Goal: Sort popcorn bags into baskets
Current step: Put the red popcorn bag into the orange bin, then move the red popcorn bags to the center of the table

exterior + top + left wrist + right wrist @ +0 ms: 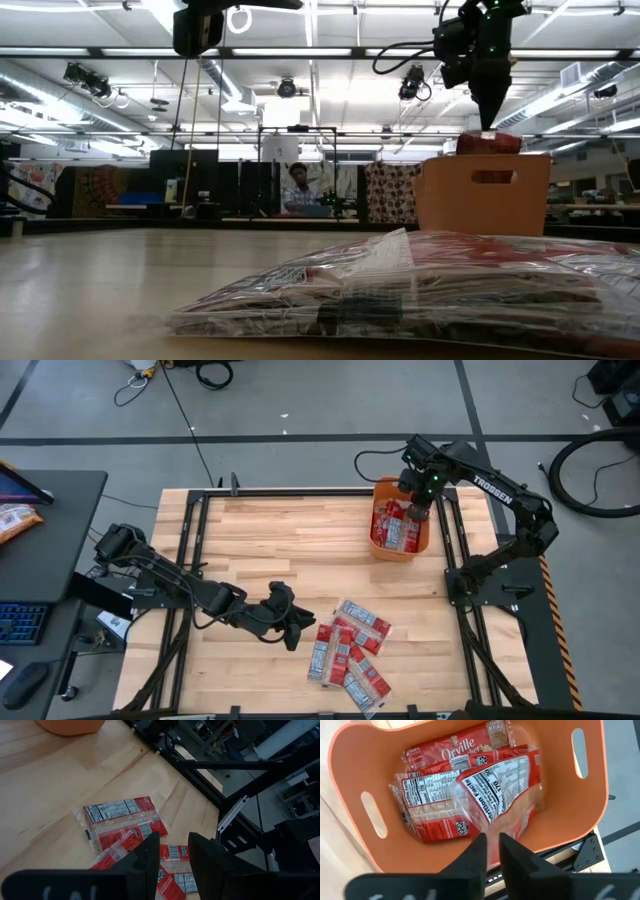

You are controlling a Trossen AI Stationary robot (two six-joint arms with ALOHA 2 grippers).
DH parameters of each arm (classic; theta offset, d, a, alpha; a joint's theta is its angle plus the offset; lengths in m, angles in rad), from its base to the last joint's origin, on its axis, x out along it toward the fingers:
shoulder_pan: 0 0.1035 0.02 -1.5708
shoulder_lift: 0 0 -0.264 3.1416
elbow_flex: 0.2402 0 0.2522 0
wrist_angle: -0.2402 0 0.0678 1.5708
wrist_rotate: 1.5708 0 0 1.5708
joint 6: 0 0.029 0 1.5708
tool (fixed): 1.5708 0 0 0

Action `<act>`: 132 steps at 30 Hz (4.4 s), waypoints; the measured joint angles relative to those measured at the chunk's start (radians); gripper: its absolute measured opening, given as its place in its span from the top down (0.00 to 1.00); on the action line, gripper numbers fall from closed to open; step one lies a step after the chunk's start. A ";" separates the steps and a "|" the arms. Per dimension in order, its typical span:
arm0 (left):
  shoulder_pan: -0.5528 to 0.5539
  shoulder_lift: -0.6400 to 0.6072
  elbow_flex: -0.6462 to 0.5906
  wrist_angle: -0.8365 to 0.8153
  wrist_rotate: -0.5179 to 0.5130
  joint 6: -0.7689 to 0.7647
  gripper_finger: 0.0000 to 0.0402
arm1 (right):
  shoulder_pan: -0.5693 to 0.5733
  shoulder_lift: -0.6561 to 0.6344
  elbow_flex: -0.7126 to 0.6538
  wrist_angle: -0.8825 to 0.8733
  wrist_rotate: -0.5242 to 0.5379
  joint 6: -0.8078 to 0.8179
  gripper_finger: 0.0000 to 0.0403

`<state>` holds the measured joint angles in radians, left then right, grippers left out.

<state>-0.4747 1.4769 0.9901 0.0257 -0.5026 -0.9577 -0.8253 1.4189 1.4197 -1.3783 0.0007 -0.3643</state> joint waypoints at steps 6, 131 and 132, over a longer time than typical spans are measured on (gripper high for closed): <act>0.000 0.000 0.000 0.000 0.000 0.000 0.73 | 0.000 0.000 0.000 0.000 -0.028 0.045 0.76; 0.025 0.003 0.000 0.003 0.120 -0.008 0.73 | 1.341 0.449 -0.466 1.349 -0.075 0.547 0.96; 0.025 0.003 0.000 0.007 0.127 -0.008 0.73 | 1.326 0.456 -0.465 1.349 -0.050 0.544 0.97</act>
<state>-0.4500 1.4799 0.9901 0.0327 -0.3753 -0.9653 0.5005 1.8748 0.9543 -0.0289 -0.0494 0.1799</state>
